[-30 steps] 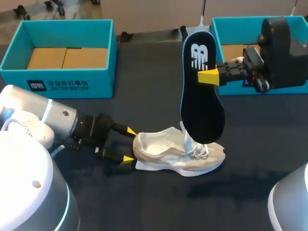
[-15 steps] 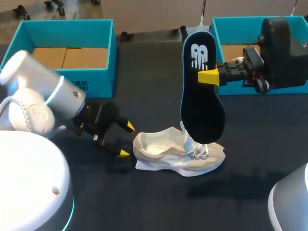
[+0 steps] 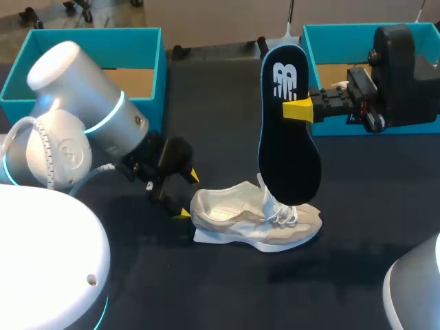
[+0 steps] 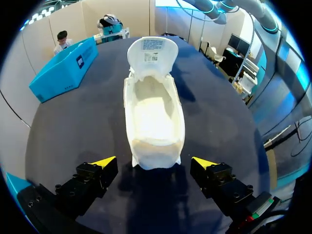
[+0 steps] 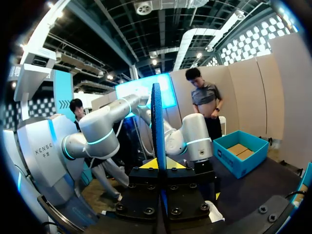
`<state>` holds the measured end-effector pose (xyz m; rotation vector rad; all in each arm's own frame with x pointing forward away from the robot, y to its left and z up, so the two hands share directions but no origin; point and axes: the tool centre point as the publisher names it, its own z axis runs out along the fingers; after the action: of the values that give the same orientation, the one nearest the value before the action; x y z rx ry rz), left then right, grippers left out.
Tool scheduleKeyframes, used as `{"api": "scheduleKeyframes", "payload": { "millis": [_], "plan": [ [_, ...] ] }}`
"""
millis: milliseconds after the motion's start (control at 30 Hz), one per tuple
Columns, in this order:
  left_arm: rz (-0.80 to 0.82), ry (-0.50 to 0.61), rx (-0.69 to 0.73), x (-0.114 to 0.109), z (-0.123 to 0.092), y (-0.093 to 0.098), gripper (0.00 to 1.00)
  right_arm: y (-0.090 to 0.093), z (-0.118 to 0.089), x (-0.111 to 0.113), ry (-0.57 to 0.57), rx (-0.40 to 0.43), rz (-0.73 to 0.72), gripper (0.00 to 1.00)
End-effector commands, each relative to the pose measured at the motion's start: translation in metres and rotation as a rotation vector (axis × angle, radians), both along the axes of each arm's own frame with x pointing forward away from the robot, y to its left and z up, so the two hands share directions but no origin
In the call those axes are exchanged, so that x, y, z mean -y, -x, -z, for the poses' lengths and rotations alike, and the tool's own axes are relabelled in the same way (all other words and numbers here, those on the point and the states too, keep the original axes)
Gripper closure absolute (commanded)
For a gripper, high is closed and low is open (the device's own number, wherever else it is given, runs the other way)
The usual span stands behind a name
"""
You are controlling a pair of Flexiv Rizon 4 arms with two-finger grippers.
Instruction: Take the shoe out of the shoebox, open the shoe tongue, remove and reinsert the insole, then place the shoe into the shoebox
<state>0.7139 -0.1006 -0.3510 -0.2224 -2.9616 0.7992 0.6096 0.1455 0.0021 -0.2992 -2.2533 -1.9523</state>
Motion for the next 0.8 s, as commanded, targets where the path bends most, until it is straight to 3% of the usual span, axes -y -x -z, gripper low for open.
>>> {"api": "scheduleKeyframes", "payload": {
  "millis": [33, 533, 800],
  "plan": [
    [-0.007, -0.194, 0.029, 0.005, -0.011, 0.002, 0.00, -0.002, 0.000, -0.002, 0.001, -0.001, -0.001, 1.00],
    [-0.065, -0.405, 0.068, 0.019, -0.023, 0.010, 0.00, -0.002, 0.000, -0.002, 0.001, -0.001, -0.001, 1.00],
    [-0.088, -0.429, 0.081, 0.019, -0.026, 0.010, 0.00, -0.002, 0.000, -0.002, 0.001, -0.001, -0.001, 1.00]
  ]
}}
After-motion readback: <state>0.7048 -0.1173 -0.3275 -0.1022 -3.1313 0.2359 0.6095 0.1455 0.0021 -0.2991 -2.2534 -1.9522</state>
